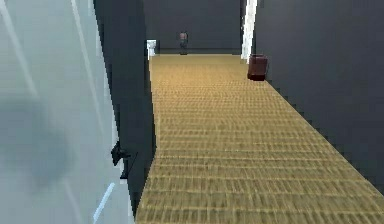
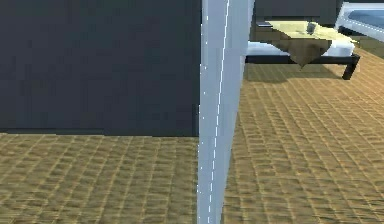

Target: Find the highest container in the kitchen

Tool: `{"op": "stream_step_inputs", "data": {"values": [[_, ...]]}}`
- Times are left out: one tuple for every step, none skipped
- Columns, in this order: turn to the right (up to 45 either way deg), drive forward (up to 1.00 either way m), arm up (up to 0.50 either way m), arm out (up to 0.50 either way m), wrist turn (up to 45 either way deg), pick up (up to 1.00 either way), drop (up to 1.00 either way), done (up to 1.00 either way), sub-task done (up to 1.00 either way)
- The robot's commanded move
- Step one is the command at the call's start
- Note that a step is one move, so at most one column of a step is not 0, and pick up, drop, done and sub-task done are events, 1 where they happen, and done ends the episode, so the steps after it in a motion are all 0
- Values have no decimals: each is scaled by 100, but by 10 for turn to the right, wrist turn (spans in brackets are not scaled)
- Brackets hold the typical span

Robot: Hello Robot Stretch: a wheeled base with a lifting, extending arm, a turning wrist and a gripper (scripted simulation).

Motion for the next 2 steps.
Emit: {"op": "stream_step_inputs", "data": {"values": [[90, 0, 0, 0, 0, 0, 0, 0, 0], [0, 100, 0, 0, 0, 0, 0, 0, 0]]}}
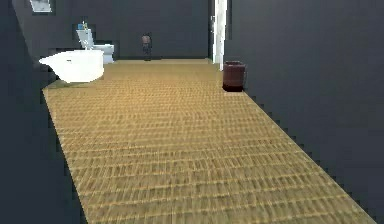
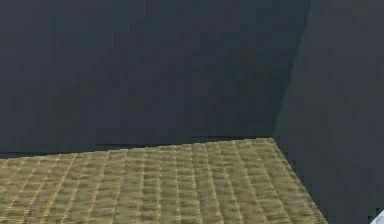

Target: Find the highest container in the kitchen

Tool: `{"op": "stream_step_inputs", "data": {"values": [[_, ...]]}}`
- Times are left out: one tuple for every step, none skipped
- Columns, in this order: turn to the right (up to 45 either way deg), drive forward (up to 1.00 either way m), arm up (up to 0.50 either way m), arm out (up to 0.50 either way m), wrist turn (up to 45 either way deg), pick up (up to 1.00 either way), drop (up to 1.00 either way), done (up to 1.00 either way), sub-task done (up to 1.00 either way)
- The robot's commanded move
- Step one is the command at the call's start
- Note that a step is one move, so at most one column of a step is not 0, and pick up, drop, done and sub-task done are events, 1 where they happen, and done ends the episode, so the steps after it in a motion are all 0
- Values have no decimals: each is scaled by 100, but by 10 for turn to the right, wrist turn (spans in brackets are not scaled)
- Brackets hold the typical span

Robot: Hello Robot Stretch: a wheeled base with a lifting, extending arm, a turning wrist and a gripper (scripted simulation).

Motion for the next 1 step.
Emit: {"op": "stream_step_inputs", "data": {"values": [[30, 0, 0, 0, 0, 0, 0, 0, 0]]}}
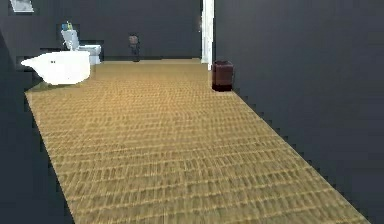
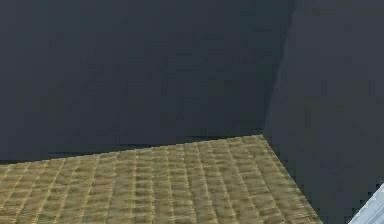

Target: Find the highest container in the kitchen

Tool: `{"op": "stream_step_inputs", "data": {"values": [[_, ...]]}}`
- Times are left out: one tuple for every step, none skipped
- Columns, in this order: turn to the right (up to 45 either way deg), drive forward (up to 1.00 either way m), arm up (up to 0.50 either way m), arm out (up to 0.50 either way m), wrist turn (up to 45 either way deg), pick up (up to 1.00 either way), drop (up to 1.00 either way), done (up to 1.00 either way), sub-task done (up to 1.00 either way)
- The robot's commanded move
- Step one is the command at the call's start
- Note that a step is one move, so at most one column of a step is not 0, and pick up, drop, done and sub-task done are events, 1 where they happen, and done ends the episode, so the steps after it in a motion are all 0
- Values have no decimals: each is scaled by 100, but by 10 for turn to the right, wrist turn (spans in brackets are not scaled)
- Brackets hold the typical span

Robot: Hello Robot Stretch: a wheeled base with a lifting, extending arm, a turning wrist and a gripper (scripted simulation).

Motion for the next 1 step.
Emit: {"op": "stream_step_inputs", "data": {"values": [[0, 100, 0, 0, 0, 0, 0, 0, 0]]}}
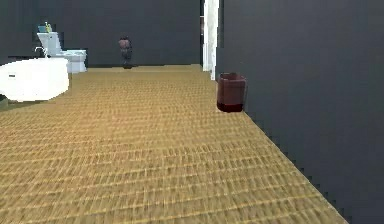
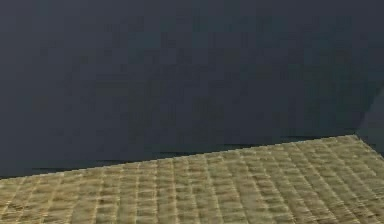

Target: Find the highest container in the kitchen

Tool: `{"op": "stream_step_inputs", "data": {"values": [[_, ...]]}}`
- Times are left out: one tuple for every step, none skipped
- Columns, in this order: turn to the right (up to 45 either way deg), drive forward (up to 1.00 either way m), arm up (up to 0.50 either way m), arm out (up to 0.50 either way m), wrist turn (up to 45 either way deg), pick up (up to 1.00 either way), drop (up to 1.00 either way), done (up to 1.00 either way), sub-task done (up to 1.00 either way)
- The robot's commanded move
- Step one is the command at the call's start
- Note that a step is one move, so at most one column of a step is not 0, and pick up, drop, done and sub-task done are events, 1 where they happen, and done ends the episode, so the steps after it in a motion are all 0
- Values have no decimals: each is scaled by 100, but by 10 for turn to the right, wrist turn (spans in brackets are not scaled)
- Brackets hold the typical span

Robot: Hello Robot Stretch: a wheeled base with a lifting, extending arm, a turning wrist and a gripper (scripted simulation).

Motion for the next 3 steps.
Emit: {"op": "stream_step_inputs", "data": {"values": [[0, 100, 0, 0, 0, 0, 0, 0, 0], [0, 100, 0, 0, 0, 0, 0, 0, 0], [0, 100, 0, 0, 0, 0, 0, 0, 0]]}}
